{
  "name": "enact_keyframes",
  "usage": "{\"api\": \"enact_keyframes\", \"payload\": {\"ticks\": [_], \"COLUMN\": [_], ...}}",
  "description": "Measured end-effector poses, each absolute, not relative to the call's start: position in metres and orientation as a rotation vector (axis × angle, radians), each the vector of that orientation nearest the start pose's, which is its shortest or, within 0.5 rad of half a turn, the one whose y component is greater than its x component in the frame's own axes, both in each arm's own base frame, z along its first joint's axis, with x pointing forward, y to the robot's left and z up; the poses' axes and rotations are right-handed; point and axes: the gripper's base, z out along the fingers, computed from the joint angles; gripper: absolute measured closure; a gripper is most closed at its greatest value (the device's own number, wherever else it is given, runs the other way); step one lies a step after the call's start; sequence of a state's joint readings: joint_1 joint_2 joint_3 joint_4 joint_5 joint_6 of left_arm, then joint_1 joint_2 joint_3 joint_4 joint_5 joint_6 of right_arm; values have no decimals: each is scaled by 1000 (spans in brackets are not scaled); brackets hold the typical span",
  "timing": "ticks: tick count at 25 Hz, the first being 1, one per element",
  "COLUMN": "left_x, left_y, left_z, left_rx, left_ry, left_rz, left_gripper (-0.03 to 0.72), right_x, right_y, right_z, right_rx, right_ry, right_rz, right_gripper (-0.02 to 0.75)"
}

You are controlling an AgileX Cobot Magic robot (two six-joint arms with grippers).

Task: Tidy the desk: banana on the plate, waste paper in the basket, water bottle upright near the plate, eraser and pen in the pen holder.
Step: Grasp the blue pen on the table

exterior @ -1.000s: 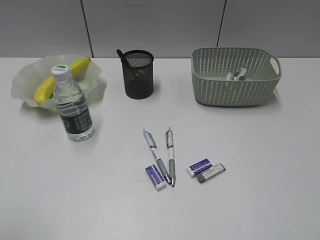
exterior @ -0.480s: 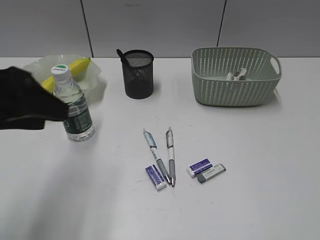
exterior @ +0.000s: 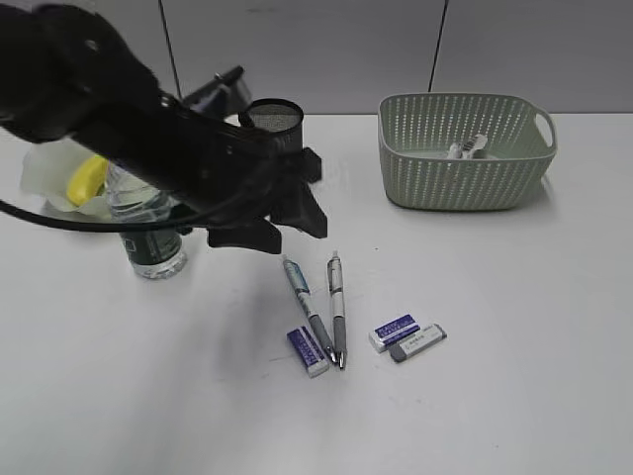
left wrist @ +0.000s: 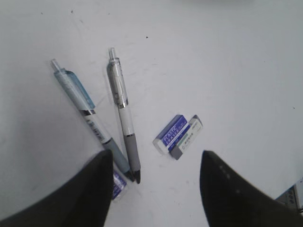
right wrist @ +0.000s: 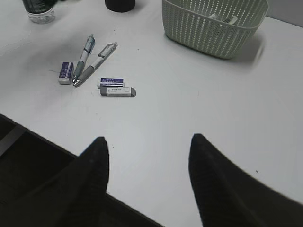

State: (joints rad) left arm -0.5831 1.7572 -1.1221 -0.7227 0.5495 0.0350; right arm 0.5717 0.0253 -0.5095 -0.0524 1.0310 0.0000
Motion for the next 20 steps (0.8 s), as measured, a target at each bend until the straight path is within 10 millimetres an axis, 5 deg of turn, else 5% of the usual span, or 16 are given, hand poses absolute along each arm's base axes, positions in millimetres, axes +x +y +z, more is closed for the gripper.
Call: {"api": "enact_keyframes", "payload": {"ticks": [7, 14, 20], "left_x": [318, 336, 352], "left_y": [-257, -274, -290], "left_z": [167, 156, 147], "left_rx": [-103, -228, -278], "left_ry": [2866, 3053, 3144], "left_rz": [-698, -320, -236], "left_gripper": [253, 253, 270], "right_x": [2, 2, 2], "right_y": [-4, -4, -4], "right_z": [282, 282, 282], "right_rx": [-575, -575, -575], "right_ry": [1959, 1959, 1959], "right_rz": [296, 294, 294], "right_gripper": [305, 305, 305]}}
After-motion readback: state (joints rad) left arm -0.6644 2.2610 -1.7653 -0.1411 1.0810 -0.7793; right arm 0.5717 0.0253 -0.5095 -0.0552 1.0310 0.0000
